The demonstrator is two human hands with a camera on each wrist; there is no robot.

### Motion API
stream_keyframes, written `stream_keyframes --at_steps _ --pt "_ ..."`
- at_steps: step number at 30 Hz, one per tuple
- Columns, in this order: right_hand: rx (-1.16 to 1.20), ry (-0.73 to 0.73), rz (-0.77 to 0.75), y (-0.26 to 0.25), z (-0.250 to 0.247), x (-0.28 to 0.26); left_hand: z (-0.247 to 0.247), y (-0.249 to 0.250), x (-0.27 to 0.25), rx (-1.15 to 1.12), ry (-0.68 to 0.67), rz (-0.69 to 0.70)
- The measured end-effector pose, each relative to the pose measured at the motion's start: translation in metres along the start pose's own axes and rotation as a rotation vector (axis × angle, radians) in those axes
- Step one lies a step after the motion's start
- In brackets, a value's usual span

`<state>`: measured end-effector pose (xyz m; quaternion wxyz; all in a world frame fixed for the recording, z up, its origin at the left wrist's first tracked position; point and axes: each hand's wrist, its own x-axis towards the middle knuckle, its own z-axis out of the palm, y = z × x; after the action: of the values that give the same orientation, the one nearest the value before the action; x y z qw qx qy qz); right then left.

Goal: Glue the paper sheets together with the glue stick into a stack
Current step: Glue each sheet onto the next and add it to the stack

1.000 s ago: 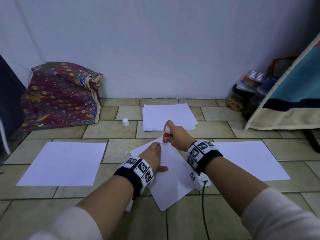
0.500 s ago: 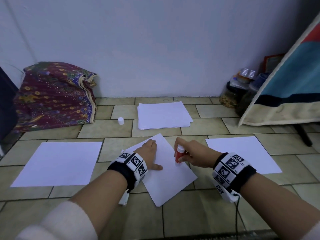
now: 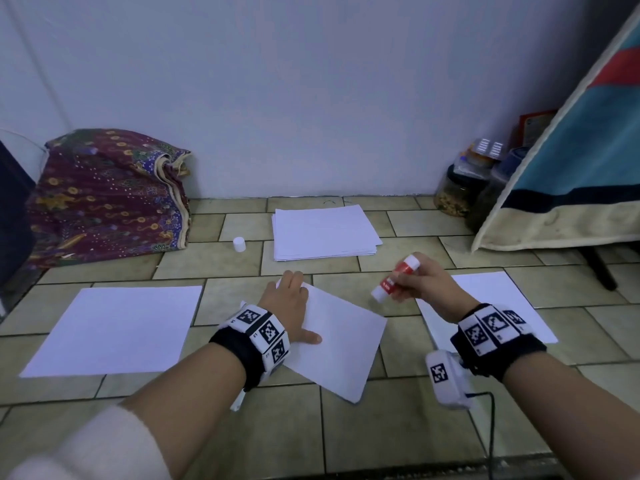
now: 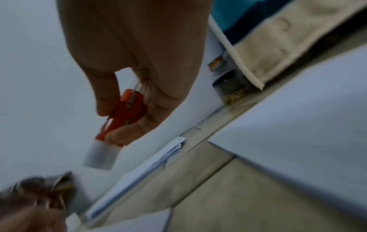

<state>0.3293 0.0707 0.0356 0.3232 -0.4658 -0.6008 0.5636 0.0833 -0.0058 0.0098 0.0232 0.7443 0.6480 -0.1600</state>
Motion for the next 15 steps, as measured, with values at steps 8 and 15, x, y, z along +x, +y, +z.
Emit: stream_keyframes --at_steps 8,15 --pt "0.001 0.209 0.074 0.01 0.025 0.028 0.006 0.015 0.005 -0.1 -0.055 0.352" --pt "-0.302 0.263 0.004 0.004 0.055 0.042 0.002 0.0 0.01 -0.149 -0.047 0.185"
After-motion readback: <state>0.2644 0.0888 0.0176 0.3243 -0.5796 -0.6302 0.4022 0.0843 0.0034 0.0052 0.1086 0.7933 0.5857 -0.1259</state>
